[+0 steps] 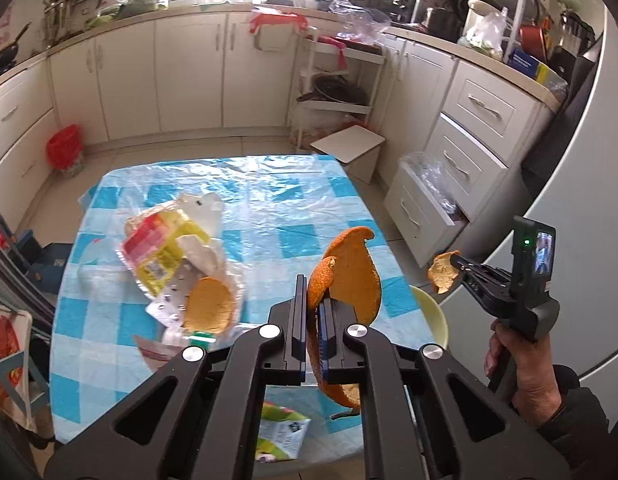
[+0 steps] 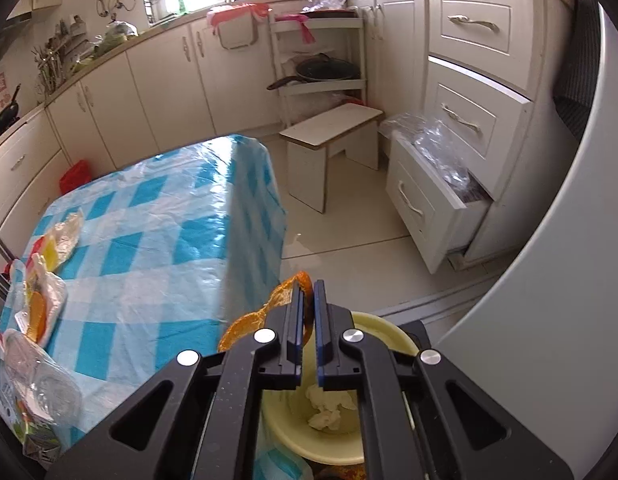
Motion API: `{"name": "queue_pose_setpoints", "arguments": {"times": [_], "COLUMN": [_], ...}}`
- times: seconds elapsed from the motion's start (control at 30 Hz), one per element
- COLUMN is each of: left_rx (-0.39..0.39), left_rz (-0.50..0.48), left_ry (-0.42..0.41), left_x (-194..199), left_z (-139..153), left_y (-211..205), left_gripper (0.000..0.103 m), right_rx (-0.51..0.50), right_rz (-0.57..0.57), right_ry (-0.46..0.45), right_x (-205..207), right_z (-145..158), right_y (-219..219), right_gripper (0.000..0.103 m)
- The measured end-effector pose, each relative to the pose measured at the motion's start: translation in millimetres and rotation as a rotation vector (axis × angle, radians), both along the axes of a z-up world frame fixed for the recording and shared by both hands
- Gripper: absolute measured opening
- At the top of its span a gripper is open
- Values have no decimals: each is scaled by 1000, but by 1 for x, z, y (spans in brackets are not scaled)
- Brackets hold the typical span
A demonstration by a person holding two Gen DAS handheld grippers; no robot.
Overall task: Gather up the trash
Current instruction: 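Drop the peel into the bucket with the right tool while left carries its peel there, then open the left tool over the bucket to drop the orange peel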
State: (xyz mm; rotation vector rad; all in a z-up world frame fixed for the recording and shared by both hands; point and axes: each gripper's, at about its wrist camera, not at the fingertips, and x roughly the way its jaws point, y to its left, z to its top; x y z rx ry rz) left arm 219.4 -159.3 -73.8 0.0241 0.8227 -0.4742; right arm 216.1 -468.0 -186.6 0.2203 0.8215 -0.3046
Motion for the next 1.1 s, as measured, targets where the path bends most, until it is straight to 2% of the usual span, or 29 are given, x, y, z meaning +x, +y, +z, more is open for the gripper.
{"name": "queue_pose_setpoints", "arguments": {"times": [0.27, 0.3, 0.37, 0.47, 0.6, 0.67, 0.93, 1.1], "left_rx": [27, 35, 51, 69, 82, 90, 112, 114], "left_rz": [-110, -118, -133, -157, -178, -186, -212, -223], "left_ry": [28, 34, 42, 57, 84, 97, 151, 191], "left_x": [-5, -4, -3, 0, 3, 4, 9, 19], "left_z": [-23, -28, -37, -47, -63, -70, -101, -121], "left_y": [-88, -98, -115, -133, -153, -162, -197, -220], "left_gripper": [5, 5, 5, 5, 5, 5, 5, 6], "right_rx": [98, 125, 161, 159, 173, 153, 17, -9], "right_rz": [-79, -91, -120, -146, -157, -164, -209, -268], "right_ry": [109, 108, 92, 59, 28, -1, -121, -179], "right_x": [0, -1, -5, -9, -13, -15, -24, -34], "right_z": [-30, -31, -29, -21, -16, -8, 24, 36], "right_y": [-30, -35, -42, -46, -51, -51, -47, -57], "right_gripper": [8, 10, 23, 33, 35, 44, 67, 69]}}
